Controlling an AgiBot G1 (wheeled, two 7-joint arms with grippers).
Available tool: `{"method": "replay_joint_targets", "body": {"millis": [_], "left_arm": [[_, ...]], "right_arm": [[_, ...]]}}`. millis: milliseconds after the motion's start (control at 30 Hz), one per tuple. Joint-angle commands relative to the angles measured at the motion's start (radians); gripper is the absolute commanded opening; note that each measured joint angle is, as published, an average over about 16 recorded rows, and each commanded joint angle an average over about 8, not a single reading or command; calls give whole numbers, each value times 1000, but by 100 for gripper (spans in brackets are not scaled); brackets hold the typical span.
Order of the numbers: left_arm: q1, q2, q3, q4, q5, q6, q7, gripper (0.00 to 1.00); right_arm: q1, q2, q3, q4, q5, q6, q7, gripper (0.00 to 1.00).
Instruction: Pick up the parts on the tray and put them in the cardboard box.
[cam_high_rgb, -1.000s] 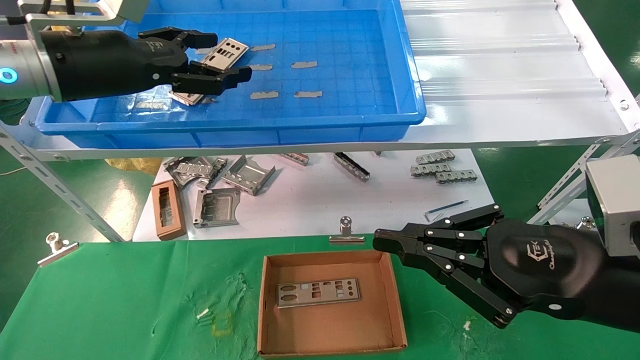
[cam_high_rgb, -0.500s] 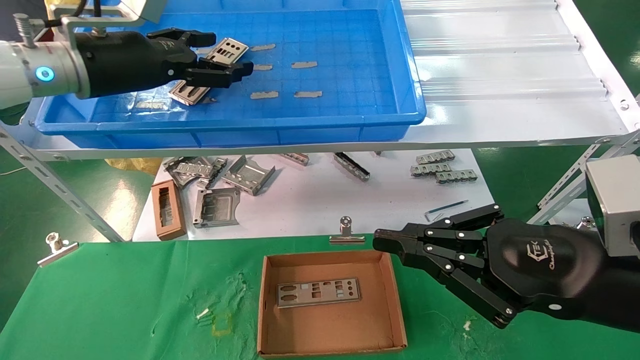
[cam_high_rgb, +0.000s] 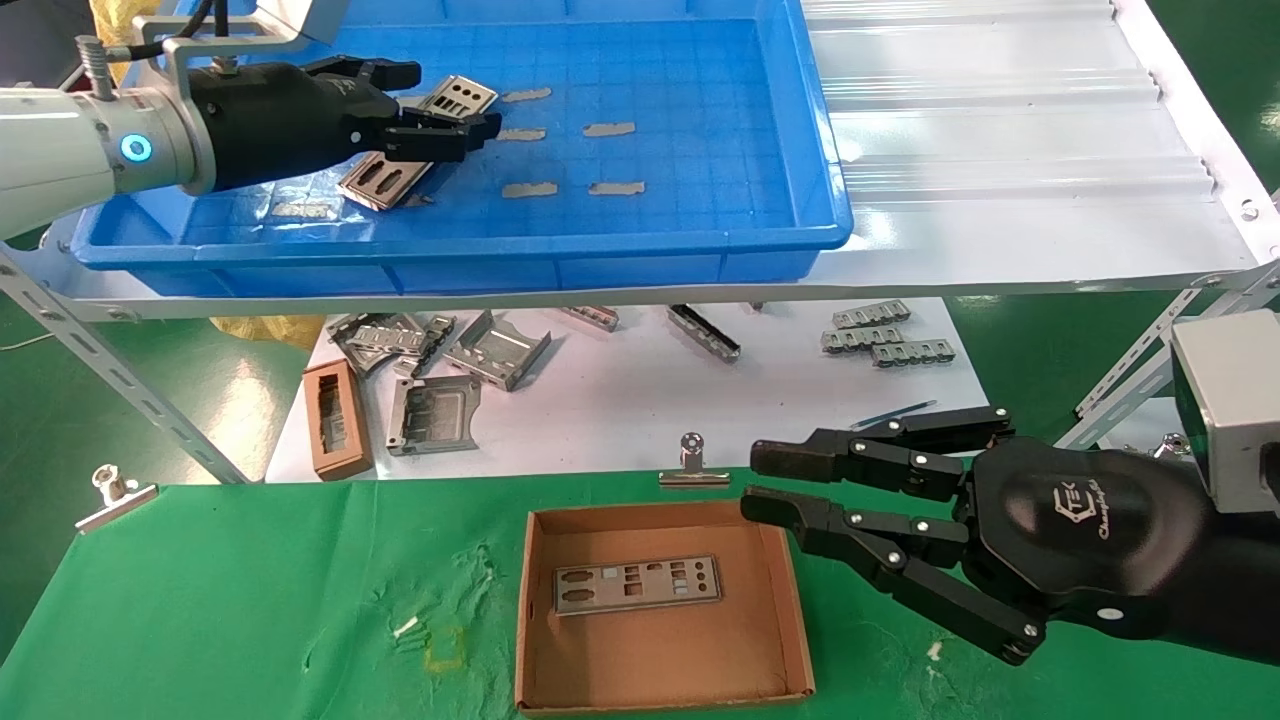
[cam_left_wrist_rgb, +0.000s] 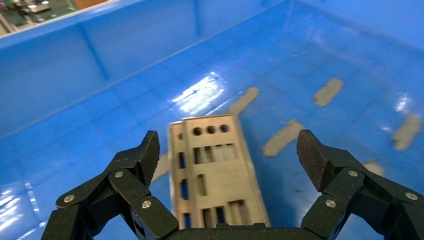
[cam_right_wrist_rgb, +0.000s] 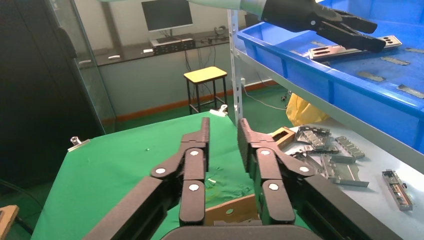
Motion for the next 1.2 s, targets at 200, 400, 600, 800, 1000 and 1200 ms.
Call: {"method": "replay_joint_targets", "body": {"millis": [200,400,600,800,1000,1200], "left_arm": [[-3,25,3,13,5,-88,4,0],[-6,33,3,16,4,-119,0,0],[-9,29,3,13,4,-113,0,0],[-10,25,4,16,6,-107,-4,0],[-11,25,6,17,9,-109,-8,0],[-17,28,9,19,14,-116,-15,0]], "right_arm": [[0,0,0,0,0,0,0,100],[0,0,0,0,0,0,0,100],[0,0,0,0,0,0,0,100],[0,0,0,0,0,0,0,100],[0,0,0,0,0,0,0,100],[0,0,0,0,0,0,0,100]]}}
